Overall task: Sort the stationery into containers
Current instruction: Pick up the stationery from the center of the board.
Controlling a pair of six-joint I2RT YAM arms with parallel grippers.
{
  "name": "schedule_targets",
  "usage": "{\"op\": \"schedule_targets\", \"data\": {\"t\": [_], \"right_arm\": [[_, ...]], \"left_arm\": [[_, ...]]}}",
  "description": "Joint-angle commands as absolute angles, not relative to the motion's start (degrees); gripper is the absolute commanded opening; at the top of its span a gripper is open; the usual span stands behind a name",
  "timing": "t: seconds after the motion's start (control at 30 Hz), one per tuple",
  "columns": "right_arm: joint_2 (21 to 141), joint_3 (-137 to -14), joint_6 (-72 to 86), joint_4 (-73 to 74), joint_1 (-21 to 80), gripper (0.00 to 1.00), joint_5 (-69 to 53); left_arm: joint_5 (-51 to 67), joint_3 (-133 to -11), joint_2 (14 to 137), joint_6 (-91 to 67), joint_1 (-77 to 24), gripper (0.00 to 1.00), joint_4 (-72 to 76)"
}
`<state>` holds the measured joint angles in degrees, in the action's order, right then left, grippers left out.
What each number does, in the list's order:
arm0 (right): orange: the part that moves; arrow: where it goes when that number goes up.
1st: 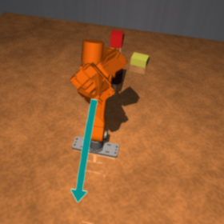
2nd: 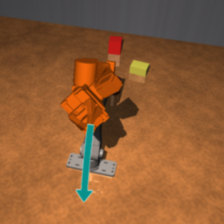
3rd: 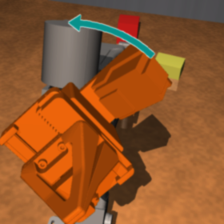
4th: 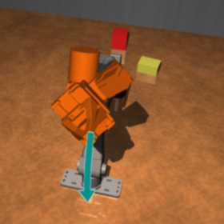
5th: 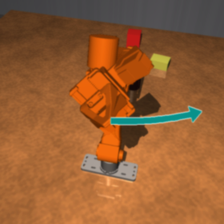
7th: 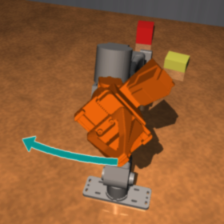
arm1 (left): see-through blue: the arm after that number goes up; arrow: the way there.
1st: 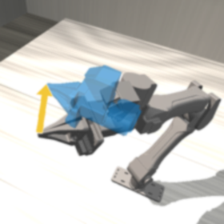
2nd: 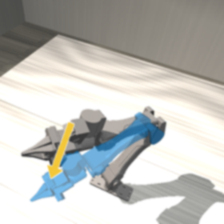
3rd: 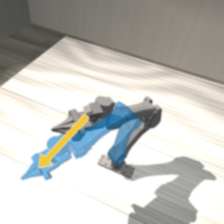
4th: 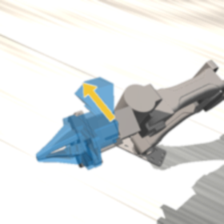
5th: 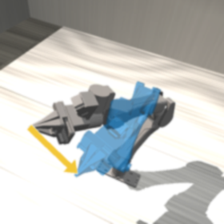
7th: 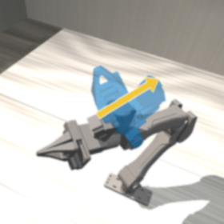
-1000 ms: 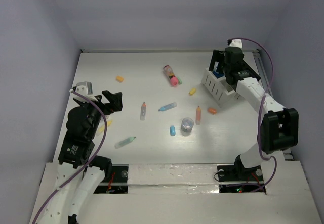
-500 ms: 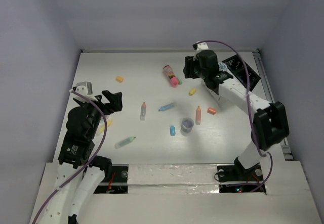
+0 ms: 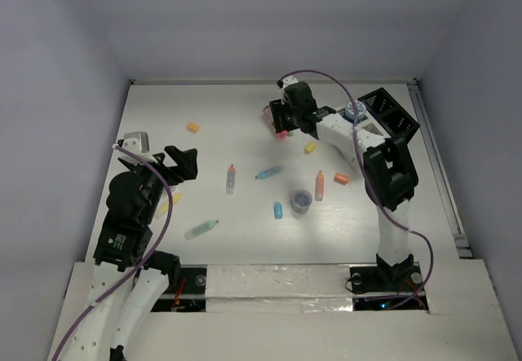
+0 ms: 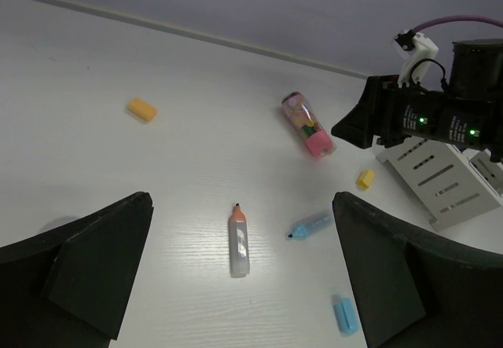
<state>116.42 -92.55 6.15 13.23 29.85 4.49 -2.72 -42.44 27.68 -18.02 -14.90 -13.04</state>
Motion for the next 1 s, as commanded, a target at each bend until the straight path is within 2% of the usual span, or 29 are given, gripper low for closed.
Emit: {"op": "schedule_targets", "data": {"t": [0.0, 0.63, 0.97], "right_arm": [[119.1, -97.6, 4.8, 15.3, 31.3, 0.64, 4.7], [129.9, -105.9, 3.4, 18.3, 31.8, 0.66, 10.4], [132.4, -108.1, 3.1, 18.1, 32.3, 0.63, 11.9]], "left_arm": [[-1.8, -42.4, 28.0, -17.1, -14.7, 0.99, -9.9], [-1.7, -42.5, 28.5, -17.1, -14.7, 0.99, -9.9], [-1.7, -42.5, 28.6, -16.9, -14.7, 0.99, -9.8]]}}
